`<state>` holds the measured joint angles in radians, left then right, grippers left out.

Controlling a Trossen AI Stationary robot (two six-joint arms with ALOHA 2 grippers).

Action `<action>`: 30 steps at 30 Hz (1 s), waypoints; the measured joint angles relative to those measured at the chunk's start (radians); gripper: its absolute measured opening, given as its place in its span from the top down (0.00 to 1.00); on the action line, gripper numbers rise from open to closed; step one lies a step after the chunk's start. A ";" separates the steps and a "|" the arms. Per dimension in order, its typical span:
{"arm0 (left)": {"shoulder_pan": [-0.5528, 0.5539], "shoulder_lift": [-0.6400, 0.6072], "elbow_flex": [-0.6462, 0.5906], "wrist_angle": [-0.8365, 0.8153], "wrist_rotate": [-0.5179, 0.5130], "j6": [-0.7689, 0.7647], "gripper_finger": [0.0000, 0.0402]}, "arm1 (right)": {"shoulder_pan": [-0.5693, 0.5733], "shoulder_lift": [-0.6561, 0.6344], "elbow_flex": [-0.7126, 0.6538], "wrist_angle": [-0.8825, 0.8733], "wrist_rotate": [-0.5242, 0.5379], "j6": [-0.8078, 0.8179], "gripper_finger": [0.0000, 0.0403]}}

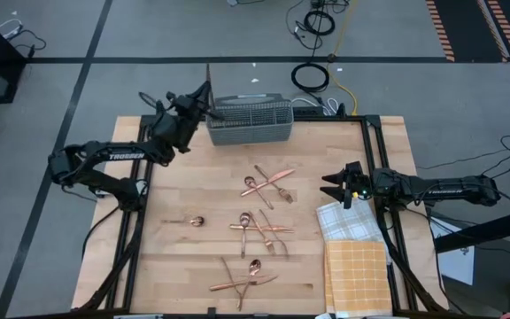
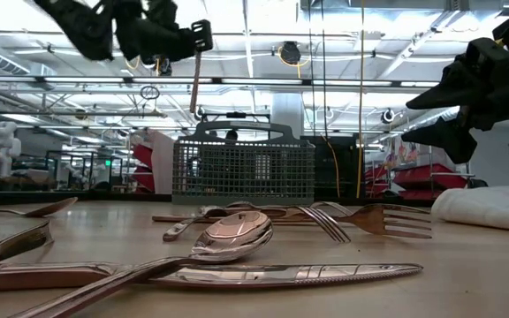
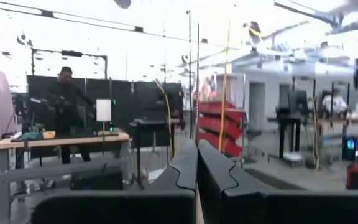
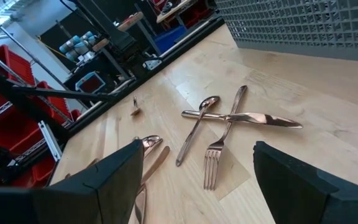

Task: Sort silverware
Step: Put the middle left bronze knife into the gray silverware rack

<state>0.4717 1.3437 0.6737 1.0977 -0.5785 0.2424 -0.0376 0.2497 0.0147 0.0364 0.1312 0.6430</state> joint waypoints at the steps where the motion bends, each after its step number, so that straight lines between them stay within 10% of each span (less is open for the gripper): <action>1: 0.000 0.009 -0.022 0.049 0.000 0.001 1.00 | 0.000 0.000 0.000 0.000 0.000 0.000 0.28; 30: 0.011 0.478 -0.107 0.437 -0.080 -0.090 1.00 | 0.000 0.000 0.000 0.000 0.002 0.029 0.29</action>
<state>0.4831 1.8214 0.5667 1.5343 -0.6583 0.1523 -0.0380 0.2497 0.0147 0.0368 0.1333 0.6720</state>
